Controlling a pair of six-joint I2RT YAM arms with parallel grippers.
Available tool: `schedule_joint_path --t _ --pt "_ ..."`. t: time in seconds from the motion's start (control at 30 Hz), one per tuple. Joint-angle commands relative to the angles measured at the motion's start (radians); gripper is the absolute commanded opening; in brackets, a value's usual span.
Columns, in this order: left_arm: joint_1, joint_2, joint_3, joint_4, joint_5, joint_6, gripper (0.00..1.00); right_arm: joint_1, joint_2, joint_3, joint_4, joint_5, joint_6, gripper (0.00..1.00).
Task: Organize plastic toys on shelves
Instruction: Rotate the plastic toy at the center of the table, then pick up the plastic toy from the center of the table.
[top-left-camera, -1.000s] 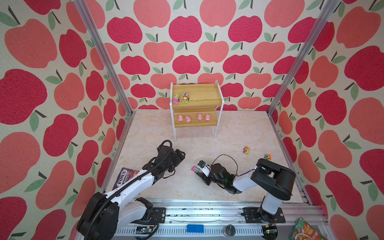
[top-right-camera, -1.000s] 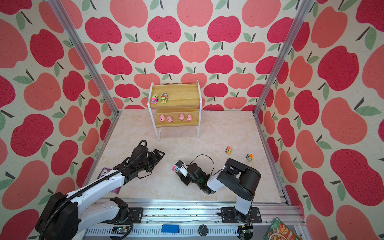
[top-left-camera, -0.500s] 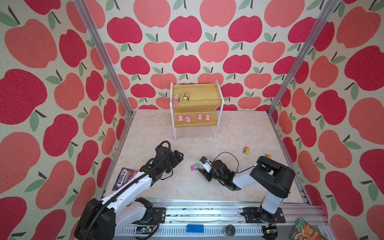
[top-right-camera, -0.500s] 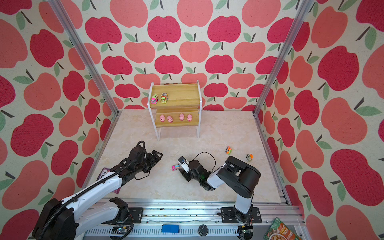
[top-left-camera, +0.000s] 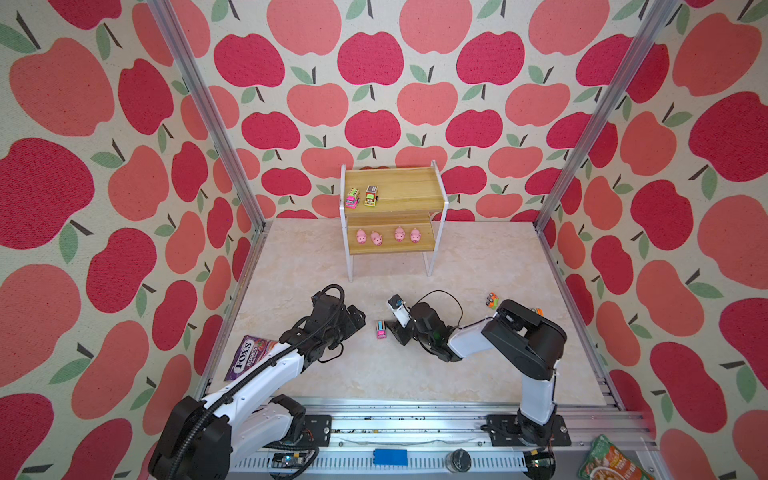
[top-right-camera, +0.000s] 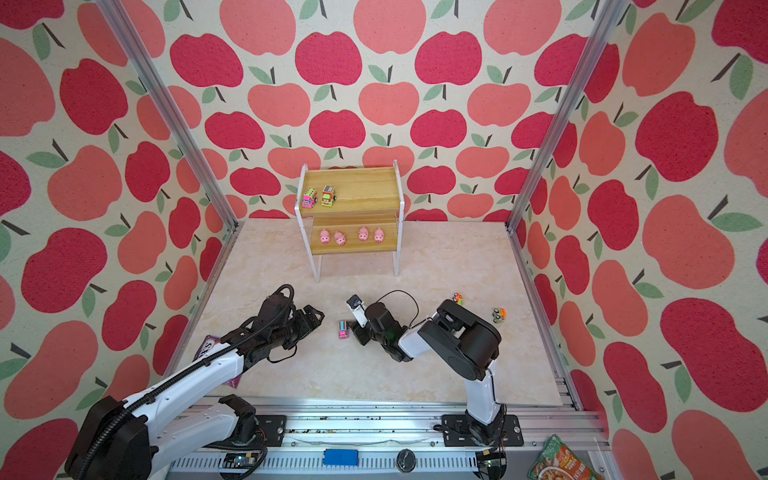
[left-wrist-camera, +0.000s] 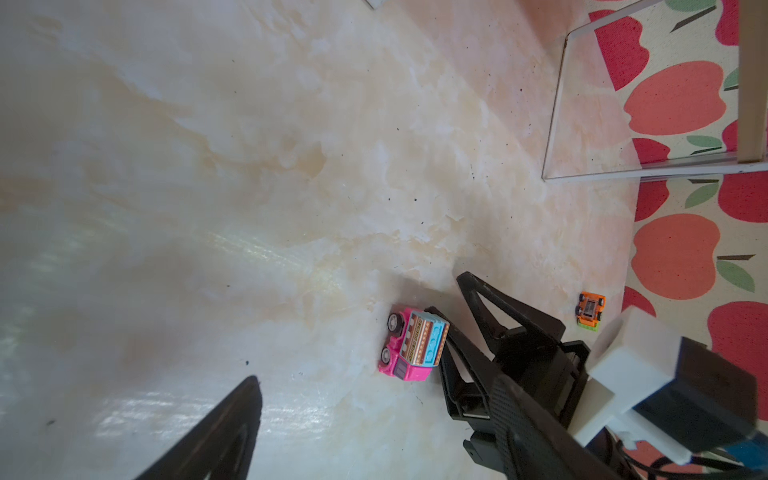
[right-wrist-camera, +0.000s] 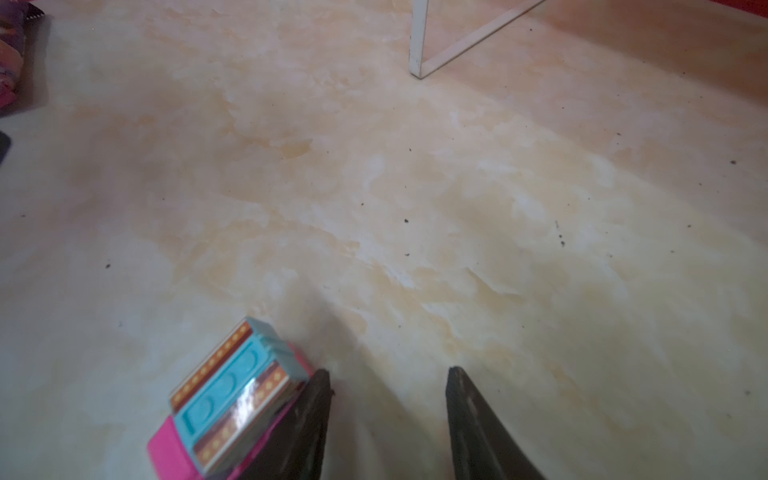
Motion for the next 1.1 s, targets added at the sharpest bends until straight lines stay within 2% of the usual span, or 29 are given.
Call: schedule_joint_path --t 0.0,0.2,0.43,0.57,0.67,0.8,1.07 --pt "0.008 -0.006 0.045 -0.061 -0.035 0.055 0.90 -0.004 0.027 0.075 -0.044 -0.059 0.033 0.50" --pt "0.034 -0.004 0.172 -0.186 -0.039 0.172 0.98 -0.027 -0.046 0.112 -0.131 -0.031 0.001 0.56" --pt "0.090 0.068 0.513 -0.444 -0.066 0.472 0.99 -0.042 -0.225 0.033 -0.190 -0.003 0.019 0.67" --pt "0.119 0.100 0.658 -0.518 -0.070 0.636 0.99 -0.022 -0.309 -0.044 -0.185 0.016 0.073 0.72" --pt "0.128 0.096 0.669 -0.507 -0.043 0.738 0.99 0.018 -0.342 -0.087 -0.163 0.059 0.099 0.74" --pt "0.132 0.039 0.586 -0.433 0.096 0.859 0.99 0.072 -0.344 -0.114 -0.131 0.097 0.127 0.73" --pt "0.132 -0.103 0.419 -0.333 0.140 1.010 0.99 0.124 -0.243 -0.095 -0.086 0.116 0.175 0.71"
